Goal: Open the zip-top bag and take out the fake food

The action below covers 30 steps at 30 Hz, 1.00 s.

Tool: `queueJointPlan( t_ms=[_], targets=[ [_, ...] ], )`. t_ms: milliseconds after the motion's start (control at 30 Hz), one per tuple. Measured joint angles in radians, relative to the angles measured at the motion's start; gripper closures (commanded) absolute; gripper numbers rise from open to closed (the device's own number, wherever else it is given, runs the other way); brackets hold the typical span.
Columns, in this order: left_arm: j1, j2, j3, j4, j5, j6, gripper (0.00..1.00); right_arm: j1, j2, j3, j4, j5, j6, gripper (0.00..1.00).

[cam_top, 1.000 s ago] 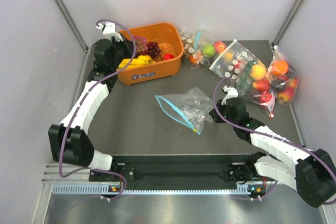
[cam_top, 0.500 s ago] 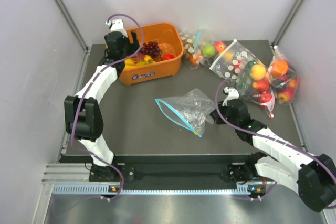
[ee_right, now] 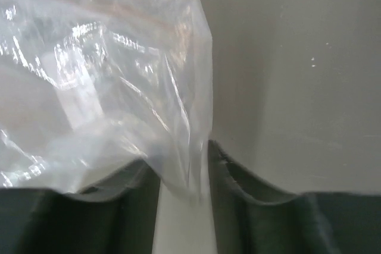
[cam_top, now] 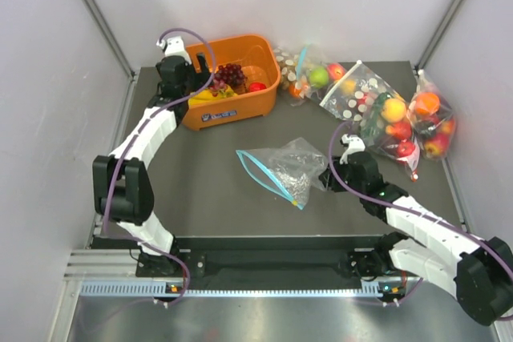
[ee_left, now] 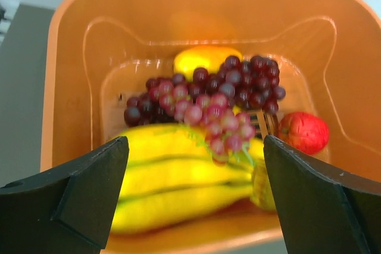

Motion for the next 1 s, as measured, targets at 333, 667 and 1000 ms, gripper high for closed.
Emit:
queueJointPlan(
  t_ms=[333, 667, 1000],
  targets=[
    [-0.087, -0.245, -0.198, -0.068, -0.002, -0.032, 0.01, -0.003, -0.095, 0.046, -0.126, 0.042, -0.035, 0.00],
    [-0.173, -0.549, -0.321, -0.282, 0.005, -0.048, 0.01, -0.004, -0.309, 0.186, -0.341, 0.168, -0.071, 0.00],
    [-0.172, -0.709, -0.301, -0.460, 0.006, -0.053, 0.01, -0.004, -0.415, 0.319, -0.438, 0.264, -0.104, 0.00]
  ],
)
